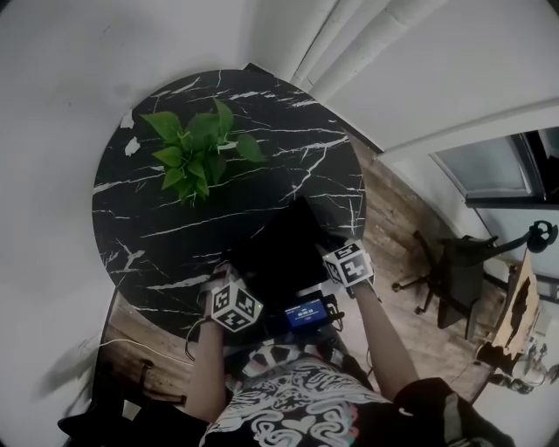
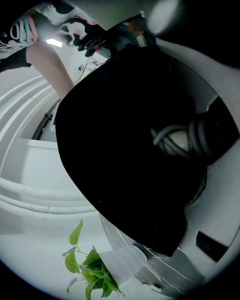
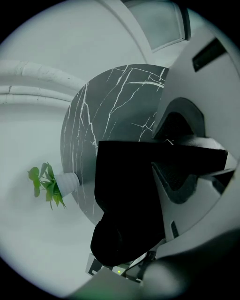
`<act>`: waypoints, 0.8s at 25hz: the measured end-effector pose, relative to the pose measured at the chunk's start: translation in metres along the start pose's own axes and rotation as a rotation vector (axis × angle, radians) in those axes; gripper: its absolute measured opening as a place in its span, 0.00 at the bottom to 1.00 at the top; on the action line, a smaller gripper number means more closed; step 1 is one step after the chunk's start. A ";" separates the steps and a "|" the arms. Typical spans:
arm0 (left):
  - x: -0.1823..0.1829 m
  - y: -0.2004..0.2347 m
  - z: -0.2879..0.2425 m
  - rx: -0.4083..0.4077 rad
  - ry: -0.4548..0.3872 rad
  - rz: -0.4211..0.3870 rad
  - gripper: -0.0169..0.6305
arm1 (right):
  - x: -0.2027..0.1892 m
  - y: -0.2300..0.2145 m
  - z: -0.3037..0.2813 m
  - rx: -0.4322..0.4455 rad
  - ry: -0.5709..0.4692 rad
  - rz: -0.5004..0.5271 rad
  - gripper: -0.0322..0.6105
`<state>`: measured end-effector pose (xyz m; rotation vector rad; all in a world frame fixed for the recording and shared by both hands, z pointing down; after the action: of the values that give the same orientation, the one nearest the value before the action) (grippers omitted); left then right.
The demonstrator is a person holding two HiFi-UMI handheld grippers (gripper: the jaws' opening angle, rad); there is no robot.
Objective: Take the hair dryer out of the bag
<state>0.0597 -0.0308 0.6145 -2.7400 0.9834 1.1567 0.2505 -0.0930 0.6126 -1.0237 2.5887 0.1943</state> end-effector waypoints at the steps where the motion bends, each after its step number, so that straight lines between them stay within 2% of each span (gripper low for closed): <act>1: 0.000 0.000 0.000 0.001 -0.001 -0.001 0.38 | -0.001 -0.001 0.000 -0.001 -0.003 -0.011 0.26; 3: 0.000 0.000 -0.001 0.003 -0.002 -0.001 0.38 | -0.002 -0.002 -0.001 0.002 -0.006 -0.020 0.25; 5: 0.000 0.000 -0.001 0.006 -0.002 -0.001 0.38 | 0.002 0.002 -0.001 0.013 -0.003 0.014 0.19; 6: 0.000 0.000 -0.001 0.007 -0.001 -0.001 0.38 | 0.004 0.006 -0.002 0.016 -0.001 0.040 0.09; 8: 0.000 0.000 -0.001 0.008 0.000 -0.001 0.38 | 0.006 0.010 -0.002 0.005 -0.002 0.055 0.09; 11: 0.000 0.000 -0.002 0.004 -0.002 0.000 0.38 | 0.003 0.009 -0.001 0.003 -0.010 0.005 0.09; 20: 0.000 0.001 -0.002 0.010 -0.005 -0.003 0.38 | 0.003 0.007 -0.003 -0.005 -0.013 -0.039 0.09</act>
<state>0.0599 -0.0319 0.6164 -2.7290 0.9820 1.1543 0.2427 -0.0900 0.6148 -1.0701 2.5556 0.1971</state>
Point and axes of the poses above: the fingertips, and each gripper's own axes: z backward along the fingers, y to its left, x out of its top, the point moved 4 cm from there along z, backward along the fingers, and after that the axes turned 14 degrees about z, right-handed, at the moved point
